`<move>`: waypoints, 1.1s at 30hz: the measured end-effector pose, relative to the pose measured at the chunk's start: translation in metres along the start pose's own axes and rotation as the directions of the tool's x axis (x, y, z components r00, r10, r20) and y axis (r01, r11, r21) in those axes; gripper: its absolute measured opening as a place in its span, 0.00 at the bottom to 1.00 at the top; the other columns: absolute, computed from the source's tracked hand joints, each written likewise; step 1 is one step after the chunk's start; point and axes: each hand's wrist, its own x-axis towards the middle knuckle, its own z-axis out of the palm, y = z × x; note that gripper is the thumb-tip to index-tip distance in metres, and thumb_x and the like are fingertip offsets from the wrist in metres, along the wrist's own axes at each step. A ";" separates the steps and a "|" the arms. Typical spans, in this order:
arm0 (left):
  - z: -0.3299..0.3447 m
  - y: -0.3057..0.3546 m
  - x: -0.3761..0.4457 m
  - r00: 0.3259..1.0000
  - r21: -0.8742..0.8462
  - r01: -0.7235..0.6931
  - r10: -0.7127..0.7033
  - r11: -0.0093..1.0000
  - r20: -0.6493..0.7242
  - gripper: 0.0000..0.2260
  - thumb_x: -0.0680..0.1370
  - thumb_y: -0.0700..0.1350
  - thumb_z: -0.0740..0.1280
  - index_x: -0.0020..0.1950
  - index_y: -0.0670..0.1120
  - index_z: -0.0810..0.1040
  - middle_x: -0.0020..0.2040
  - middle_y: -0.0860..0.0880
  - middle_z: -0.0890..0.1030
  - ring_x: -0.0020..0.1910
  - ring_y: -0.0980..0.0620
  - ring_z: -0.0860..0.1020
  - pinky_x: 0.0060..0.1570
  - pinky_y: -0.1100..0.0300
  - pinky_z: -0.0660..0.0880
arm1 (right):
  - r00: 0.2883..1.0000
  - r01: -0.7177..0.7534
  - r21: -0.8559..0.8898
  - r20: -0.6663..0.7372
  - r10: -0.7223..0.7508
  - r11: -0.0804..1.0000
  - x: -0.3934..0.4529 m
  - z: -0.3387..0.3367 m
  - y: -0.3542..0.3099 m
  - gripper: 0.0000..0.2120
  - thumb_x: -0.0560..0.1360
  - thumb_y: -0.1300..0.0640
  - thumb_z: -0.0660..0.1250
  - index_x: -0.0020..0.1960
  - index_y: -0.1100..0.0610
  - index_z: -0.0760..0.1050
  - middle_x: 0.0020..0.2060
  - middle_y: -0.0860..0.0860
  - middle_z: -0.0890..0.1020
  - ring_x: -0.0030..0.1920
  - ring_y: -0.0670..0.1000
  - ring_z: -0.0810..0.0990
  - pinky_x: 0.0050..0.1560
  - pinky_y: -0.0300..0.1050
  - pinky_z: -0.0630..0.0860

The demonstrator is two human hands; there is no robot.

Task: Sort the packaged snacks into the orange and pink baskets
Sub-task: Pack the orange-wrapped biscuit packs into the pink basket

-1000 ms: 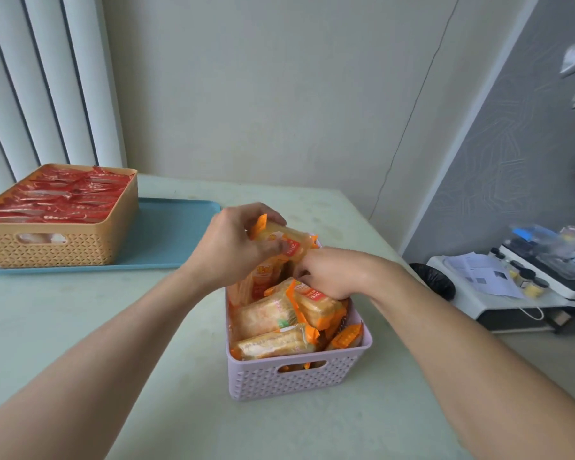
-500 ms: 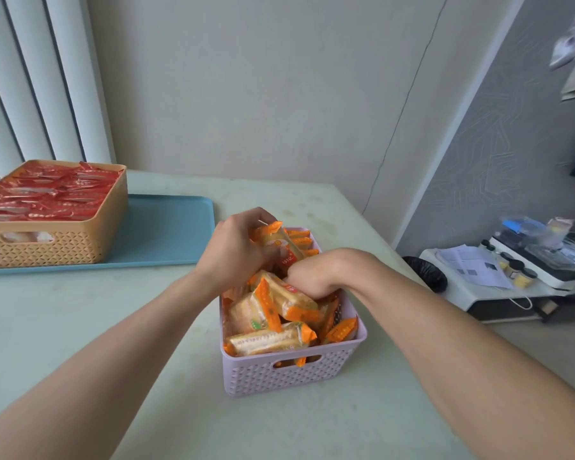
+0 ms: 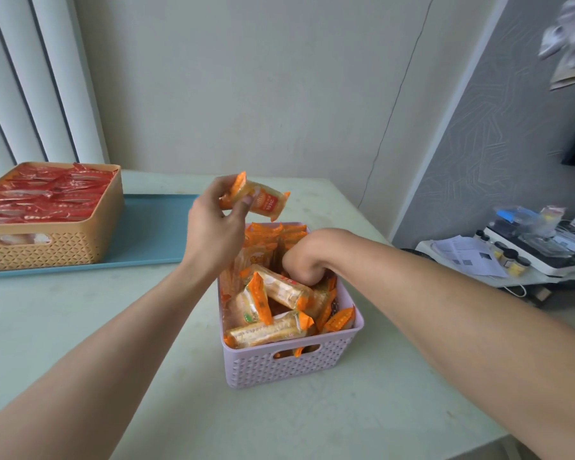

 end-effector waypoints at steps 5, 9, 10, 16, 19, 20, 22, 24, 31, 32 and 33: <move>0.006 -0.011 -0.003 0.987 -0.100 0.149 -0.143 0.984 0.068 0.09 0.78 0.47 0.71 0.59 0.53 0.81 0.47 0.55 0.85 0.45 0.50 0.85 0.51 0.46 0.81 | 0.999 0.010 -0.046 -0.032 -0.011 0.999 0.000 -0.001 -0.001 0.10 0.84 0.62 0.57 0.57 0.62 0.76 0.41 0.50 0.73 0.49 0.54 0.74 0.49 0.45 0.71; 0.009 -0.012 -0.006 0.989 -0.065 0.137 -0.133 0.988 0.072 0.11 0.79 0.48 0.70 0.61 0.51 0.80 0.47 0.54 0.85 0.44 0.53 0.84 0.49 0.51 0.81 | 0.996 -0.040 -0.117 -0.078 0.031 0.992 0.001 0.002 -0.003 0.15 0.81 0.66 0.60 0.36 0.59 0.71 0.34 0.52 0.71 0.42 0.55 0.74 0.46 0.45 0.72; 0.009 -0.011 -0.006 0.988 -0.064 0.137 -0.133 0.988 0.073 0.11 0.79 0.48 0.70 0.61 0.51 0.80 0.47 0.54 0.85 0.43 0.53 0.84 0.49 0.53 0.81 | 0.992 -0.052 -0.124 -0.119 0.037 0.991 0.001 0.003 -0.003 0.15 0.80 0.66 0.62 0.35 0.59 0.70 0.33 0.52 0.71 0.39 0.54 0.74 0.44 0.44 0.73; 0.007 -0.009 -0.008 0.985 -0.070 0.144 -0.136 0.987 0.105 0.10 0.79 0.46 0.70 0.61 0.51 0.80 0.47 0.55 0.85 0.42 0.57 0.84 0.44 0.57 0.81 | 0.908 -0.087 0.017 -0.411 0.086 0.996 -0.002 0.015 0.004 0.15 0.77 0.67 0.67 0.33 0.58 0.70 0.30 0.50 0.70 0.29 0.49 0.68 0.25 0.40 0.63; 0.006 -0.005 -0.008 0.976 -0.087 0.157 -0.141 0.984 0.168 0.10 0.79 0.46 0.71 0.59 0.51 0.81 0.46 0.56 0.85 0.40 0.58 0.84 0.46 0.55 0.82 | 0.846 -0.083 0.124 -0.516 0.135 0.989 -0.007 0.020 0.007 0.18 0.77 0.65 0.66 0.32 0.55 0.65 0.31 0.50 0.69 0.31 0.51 0.70 0.27 0.42 0.63; 0.005 -0.003 -0.007 0.973 -0.084 0.155 -0.137 0.984 0.184 0.10 0.78 0.46 0.72 0.59 0.51 0.81 0.46 0.56 0.85 0.41 0.57 0.84 0.47 0.54 0.82 | 0.812 -0.101 0.142 -0.560 0.164 0.985 -0.010 0.020 0.008 0.17 0.76 0.64 0.66 0.33 0.54 0.65 0.33 0.51 0.69 0.34 0.53 0.71 0.30 0.43 0.64; 0.002 0.003 -0.007 0.977 -0.098 0.136 -0.117 0.986 0.177 0.11 0.78 0.48 0.72 0.60 0.51 0.81 0.46 0.55 0.85 0.42 0.56 0.84 0.49 0.52 0.82 | 0.738 -0.147 0.116 -0.648 0.187 0.982 -0.017 0.019 0.012 0.15 0.76 0.62 0.66 0.34 0.53 0.65 0.36 0.51 0.70 0.39 0.56 0.72 0.37 0.46 0.67; 0.001 0.010 -0.008 0.990 -0.140 0.093 -0.076 0.986 0.122 0.12 0.78 0.49 0.72 0.62 0.52 0.79 0.48 0.54 0.85 0.43 0.56 0.84 0.48 0.53 0.81 | 0.689 -0.162 0.094 -0.702 0.181 0.982 -0.027 0.017 0.019 0.08 0.75 0.60 0.65 0.40 0.52 0.70 0.41 0.52 0.75 0.44 0.58 0.75 0.40 0.47 0.67; 0.000 0.019 -0.010 0.980 -0.097 0.002 0.017 0.995 0.196 0.09 0.78 0.47 0.73 0.56 0.51 0.79 0.45 0.52 0.85 0.43 0.55 0.84 0.42 0.61 0.78 | 0.720 -0.050 0.293 -0.653 0.238 0.955 -0.028 0.030 0.059 0.05 0.79 0.60 0.61 0.51 0.51 0.70 0.51 0.54 0.81 0.53 0.60 0.80 0.46 0.51 0.76; 0.000 0.016 -0.010 0.978 -0.078 -0.004 0.020 0.997 0.208 0.08 0.78 0.47 0.73 0.56 0.51 0.80 0.46 0.52 0.85 0.43 0.56 0.85 0.42 0.59 0.78 | 0.725 -0.004 0.361 -0.641 0.251 0.932 -0.026 0.034 0.063 0.08 0.78 0.62 0.61 0.49 0.50 0.69 0.50 0.52 0.81 0.53 0.59 0.80 0.48 0.51 0.77; 0.000 0.015 -0.010 0.978 -0.074 -0.004 0.019 0.997 0.208 0.09 0.78 0.47 0.73 0.57 0.51 0.80 0.47 0.52 0.85 0.42 0.57 0.85 0.43 0.58 0.79 | 0.727 0.030 0.422 -0.632 0.270 0.906 -0.024 0.037 0.067 0.09 0.78 0.64 0.60 0.48 0.49 0.70 0.50 0.51 0.81 0.53 0.57 0.80 0.50 0.51 0.78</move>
